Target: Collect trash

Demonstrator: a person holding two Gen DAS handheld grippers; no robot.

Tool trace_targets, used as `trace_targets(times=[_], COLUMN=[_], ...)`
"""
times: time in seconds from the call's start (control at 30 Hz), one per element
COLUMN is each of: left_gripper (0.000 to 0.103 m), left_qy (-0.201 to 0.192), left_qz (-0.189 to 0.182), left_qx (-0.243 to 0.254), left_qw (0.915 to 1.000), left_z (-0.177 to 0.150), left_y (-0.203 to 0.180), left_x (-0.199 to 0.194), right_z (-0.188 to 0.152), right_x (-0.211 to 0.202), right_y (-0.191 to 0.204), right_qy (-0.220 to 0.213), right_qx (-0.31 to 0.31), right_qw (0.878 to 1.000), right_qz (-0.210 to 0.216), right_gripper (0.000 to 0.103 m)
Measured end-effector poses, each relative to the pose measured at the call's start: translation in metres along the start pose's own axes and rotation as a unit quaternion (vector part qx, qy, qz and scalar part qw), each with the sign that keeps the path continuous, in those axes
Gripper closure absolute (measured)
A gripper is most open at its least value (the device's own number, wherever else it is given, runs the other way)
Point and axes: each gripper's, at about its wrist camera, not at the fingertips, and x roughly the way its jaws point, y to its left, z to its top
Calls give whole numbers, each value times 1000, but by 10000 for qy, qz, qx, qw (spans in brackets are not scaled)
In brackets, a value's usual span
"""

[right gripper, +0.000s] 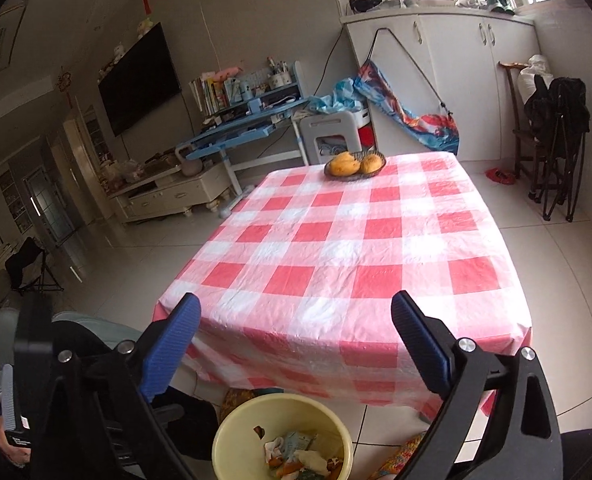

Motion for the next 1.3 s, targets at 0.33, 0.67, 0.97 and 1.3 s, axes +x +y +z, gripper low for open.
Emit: trace_targets(times=[0.33,0.67,0.97,1.3], left_gripper=[16,10,10,10], left_qy=[-1311,-1711,-1759,-1796], left_qz=[634,829,877,892], left_qx=[-751,-809,-788,-795], left_qw=[9865,9784,9773,9765], left_z=[12,19,19,20], left_y=[27,26,24,25], left_x=[-77,-112,-116,-120], right_z=[-7,-4,-4,-2], right_x=[-52,-67,-67,-69], right_y=[35,54,57,64], right_qy=[-687,-844,-864,-856], right_qx=[-421,-625,-654,-718], right_qw=[9943,9905,9901,9901], right_qz=[-697,-890,-894,-848], right_gripper=[7,7,7,7])
